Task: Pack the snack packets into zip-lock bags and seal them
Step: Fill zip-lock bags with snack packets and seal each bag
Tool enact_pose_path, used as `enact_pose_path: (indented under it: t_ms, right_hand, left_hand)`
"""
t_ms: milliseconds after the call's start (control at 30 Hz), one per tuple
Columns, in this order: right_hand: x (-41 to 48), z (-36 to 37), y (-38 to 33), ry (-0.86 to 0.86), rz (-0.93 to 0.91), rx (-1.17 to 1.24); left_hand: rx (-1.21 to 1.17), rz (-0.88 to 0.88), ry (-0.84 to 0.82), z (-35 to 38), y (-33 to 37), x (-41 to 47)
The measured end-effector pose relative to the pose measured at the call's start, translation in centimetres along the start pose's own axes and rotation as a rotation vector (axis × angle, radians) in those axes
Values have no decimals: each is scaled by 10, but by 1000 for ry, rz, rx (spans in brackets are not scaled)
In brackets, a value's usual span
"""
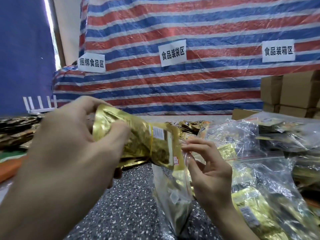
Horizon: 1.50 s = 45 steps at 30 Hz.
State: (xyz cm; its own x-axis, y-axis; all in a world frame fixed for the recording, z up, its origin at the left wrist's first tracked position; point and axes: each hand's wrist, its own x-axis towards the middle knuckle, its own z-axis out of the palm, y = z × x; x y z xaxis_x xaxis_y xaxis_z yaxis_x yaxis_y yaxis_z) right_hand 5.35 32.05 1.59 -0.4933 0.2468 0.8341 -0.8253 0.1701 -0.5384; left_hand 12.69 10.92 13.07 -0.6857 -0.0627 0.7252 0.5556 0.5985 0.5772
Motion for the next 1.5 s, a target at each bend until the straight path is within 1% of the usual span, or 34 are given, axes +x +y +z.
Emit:
enact_pose_path:
  t_ms: [67,100,167,200,267,367,467,533,600,667,767,800,833,867,933,1000,1033,1067,1167,1267,1333,1400,1500]
  right_hand:
    - [0,-1,3,0,-13,-6]
    - [0,-1,3,-5,-19,-13]
    - [0,-1,1,-20,-36,-37]
    - [0,-1,1,-34,-51,-53]
    - [-1,1,2,-61,-68,-65]
    - [0,0,4,-71,-62,-66]
    - [0,-2,3,-72,-25,-39]
    - [0,-4,3,-58,5,-44]
    - [0,-3,2,-62,10,-70]
    - [0,-2,0,-71,1,-88]
    - [-1,0,-1,-89,-9,-87]
    - [-2,0,-2,-94,5,-67]
    - [-2,0,-2,-97,24,-33]
    - [-1,-1,-3,-95,46,10]
    - [0,-4,-4,-69,79,85]
    - [2,-6,-6,-26,84,122]
    - [3,-6,-8,-11,79,122]
    - [3,-6,-9,-9,66,109]
    - [2,-4,-12,-77,77,63]
    - [3,-5,-10,-116,161,22]
    - [4,-9,-9,-129,180,2]
    - [7,-13,-8,-160,146,-27]
    - [9,-15,-6,-161,117,-22]
  left_hand:
    - [33,22,24,13,12,-5]
    - [93,34,3,18,12,-5]
    - [227,41,21,31,8,-4]
    - [247,14,8,37,11,-2]
    - [222,13,-47,52,11,2]
    - [186,53,-85,76,5,3]
    - [103,46,-229,85,-3,-1]
    - [156,77,-334,81,-12,-9]
    - [283,146,-401,74,-20,-22]
    - [392,246,-420,70,-23,-37]
    - [509,492,-438,73,-32,-51]
    - [499,544,-449,75,-38,-52]
    - [432,554,-452,77,-43,-51]
    - [304,502,-434,77,-46,-48]
    - [16,301,-306,74,-55,-38]
    - [-76,186,-92,74,-68,-24]
    - [-101,158,-24,74,-73,-17]
    - [-136,133,-14,75,-75,-9]
    - [-284,1,-115,87,-81,7]
    - [-592,-156,-212,99,-84,24]
    - [-841,-234,-292,103,-85,37]
    - [-1066,-276,-360,106,-86,44]
    - [-1237,-247,-401,113,-90,48]
